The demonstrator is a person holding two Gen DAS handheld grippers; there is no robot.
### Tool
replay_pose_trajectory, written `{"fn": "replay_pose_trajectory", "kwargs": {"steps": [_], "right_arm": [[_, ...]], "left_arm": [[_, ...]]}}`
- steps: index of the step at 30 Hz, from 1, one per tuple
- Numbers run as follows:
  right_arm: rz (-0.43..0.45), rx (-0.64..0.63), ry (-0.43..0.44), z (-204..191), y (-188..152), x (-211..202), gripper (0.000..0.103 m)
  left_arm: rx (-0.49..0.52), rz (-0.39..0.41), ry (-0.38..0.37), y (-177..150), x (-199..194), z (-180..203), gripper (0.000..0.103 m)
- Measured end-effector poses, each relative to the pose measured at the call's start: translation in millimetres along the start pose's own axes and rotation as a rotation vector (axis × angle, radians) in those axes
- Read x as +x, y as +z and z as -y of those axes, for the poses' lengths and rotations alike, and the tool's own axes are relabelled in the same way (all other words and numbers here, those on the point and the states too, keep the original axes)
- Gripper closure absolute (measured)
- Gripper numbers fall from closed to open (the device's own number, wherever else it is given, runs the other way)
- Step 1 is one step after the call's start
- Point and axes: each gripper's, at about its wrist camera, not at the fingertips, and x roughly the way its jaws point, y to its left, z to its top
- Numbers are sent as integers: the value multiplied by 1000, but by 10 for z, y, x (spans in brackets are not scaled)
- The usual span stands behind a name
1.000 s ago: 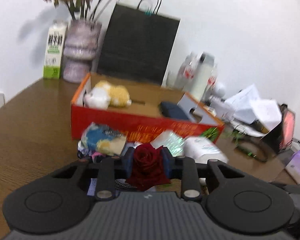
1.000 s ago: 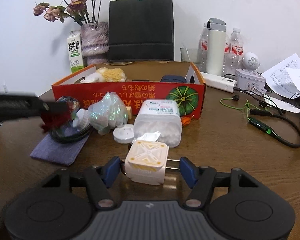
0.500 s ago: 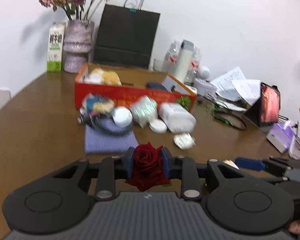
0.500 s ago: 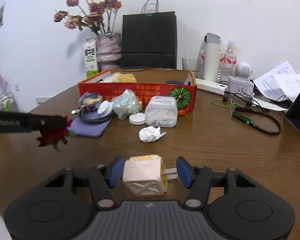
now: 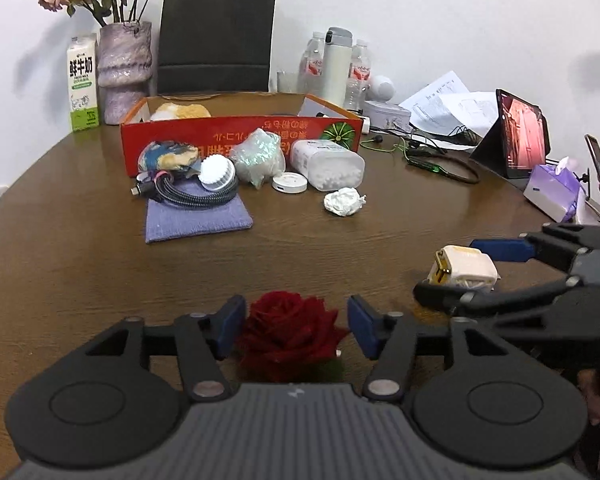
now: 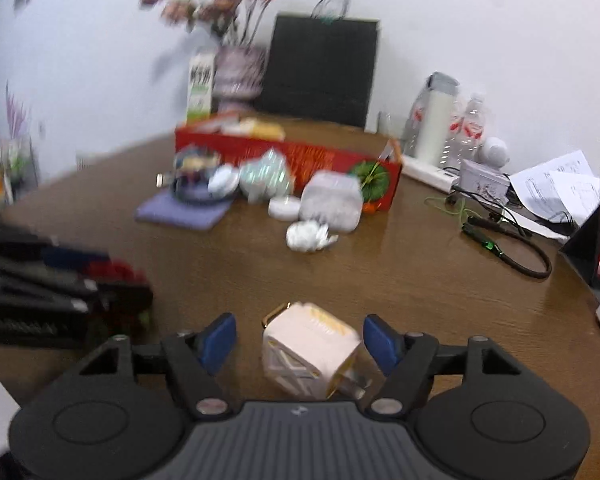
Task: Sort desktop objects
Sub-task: 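Carry rose and white plug into the box and release both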
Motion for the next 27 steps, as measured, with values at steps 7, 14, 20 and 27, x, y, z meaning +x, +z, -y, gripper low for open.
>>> {"fn": "replay_pose_trajectory", "kwargs": {"steps": [7,14,20,27], "right_arm": [[-26,49,29,109,-25,100,50],[-13,121,70,198,-28,100,54],[37,127,119,218,155,4,54],[119,129,148,484,791,200,54]], "left_arm": [[-43,-26,-45,-43,47,-107,36],[-58,-26,-49,-58,50,-146,59],[-78,34,-44,93,-45,-194,69],[-75,138,-29,834,4,-358,69]]}}
